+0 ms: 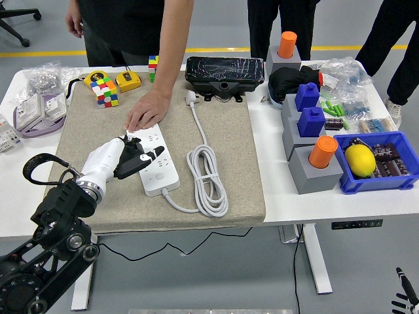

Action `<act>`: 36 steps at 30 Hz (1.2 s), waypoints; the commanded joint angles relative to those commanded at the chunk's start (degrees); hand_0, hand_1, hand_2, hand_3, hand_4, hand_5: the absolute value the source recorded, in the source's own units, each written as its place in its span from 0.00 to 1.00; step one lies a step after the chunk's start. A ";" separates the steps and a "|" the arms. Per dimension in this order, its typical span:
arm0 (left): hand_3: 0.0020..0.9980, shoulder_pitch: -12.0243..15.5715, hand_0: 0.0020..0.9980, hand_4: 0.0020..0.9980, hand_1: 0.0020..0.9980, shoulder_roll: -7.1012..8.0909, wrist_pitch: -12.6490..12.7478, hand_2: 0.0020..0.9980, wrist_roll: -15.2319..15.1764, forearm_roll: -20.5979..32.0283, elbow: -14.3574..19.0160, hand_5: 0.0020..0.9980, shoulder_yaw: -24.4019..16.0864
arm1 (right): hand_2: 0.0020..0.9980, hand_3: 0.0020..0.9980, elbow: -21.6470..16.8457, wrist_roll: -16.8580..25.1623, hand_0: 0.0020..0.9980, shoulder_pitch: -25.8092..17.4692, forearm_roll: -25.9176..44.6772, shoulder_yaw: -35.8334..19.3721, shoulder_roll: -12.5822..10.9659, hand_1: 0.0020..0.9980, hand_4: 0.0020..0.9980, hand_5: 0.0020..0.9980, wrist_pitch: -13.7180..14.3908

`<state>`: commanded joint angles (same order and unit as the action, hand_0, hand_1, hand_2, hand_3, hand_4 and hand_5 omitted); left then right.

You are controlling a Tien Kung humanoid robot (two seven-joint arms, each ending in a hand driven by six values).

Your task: Pick up the plug,place it near the board,insert it into the board,press the button

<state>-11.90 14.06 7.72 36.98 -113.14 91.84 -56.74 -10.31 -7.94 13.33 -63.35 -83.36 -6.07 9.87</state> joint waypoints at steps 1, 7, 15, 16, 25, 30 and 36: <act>0.83 -0.21 0.89 1.00 0.86 0.04 -0.04 0.83 0.00 -0.07 -0.05 1.00 0.08 | 0.76 0.82 0.00 0.01 0.81 0.03 0.07 0.04 -0.02 0.77 1.00 1.00 -0.01; 0.83 -1.44 0.88 1.00 0.86 0.25 -0.34 0.83 0.00 -0.04 -0.34 1.00 0.92 | 0.76 0.82 0.00 0.09 0.81 0.34 0.31 0.18 -0.08 0.77 1.00 1.00 -0.03; 0.83 -1.35 0.89 1.00 0.86 0.09 -0.90 0.83 0.00 -1.59 -0.03 1.00 0.29 | 0.76 0.82 0.00 0.01 0.81 0.20 0.15 -0.09 -0.05 0.77 1.00 1.00 -0.12; 0.83 -1.18 0.90 1.00 0.89 -0.02 -0.79 0.87 0.00 -2.37 0.06 1.00 -0.17 | 0.76 0.82 0.00 0.02 0.81 0.18 0.20 -0.05 -0.05 0.77 1.00 1.00 -0.15; 0.83 -0.52 0.90 1.00 0.88 -0.11 -2.64 0.87 0.00 -4.77 0.71 1.00 -1.73 | 0.76 0.82 0.00 0.10 0.81 0.21 0.29 -0.06 -0.01 0.77 1.00 1.00 -0.18; 0.83 -0.14 0.89 1.00 0.87 -0.35 -3.91 0.86 0.00 -4.25 0.38 1.00 -1.19 | 0.76 0.82 0.00 0.09 0.81 0.30 0.28 -0.23 -0.03 0.77 1.00 1.00 -0.11; 0.83 -0.10 0.89 1.00 0.87 -0.25 -4.63 0.85 0.00 -3.71 0.01 1.00 -0.77 | 0.76 0.82 0.00 0.09 0.81 0.23 0.30 -0.20 -0.01 0.77 1.00 1.00 -0.17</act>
<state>-12.01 13.81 3.09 36.98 -116.85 91.85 -57.51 -10.31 -7.84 13.55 -63.06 -83.56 -6.07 9.70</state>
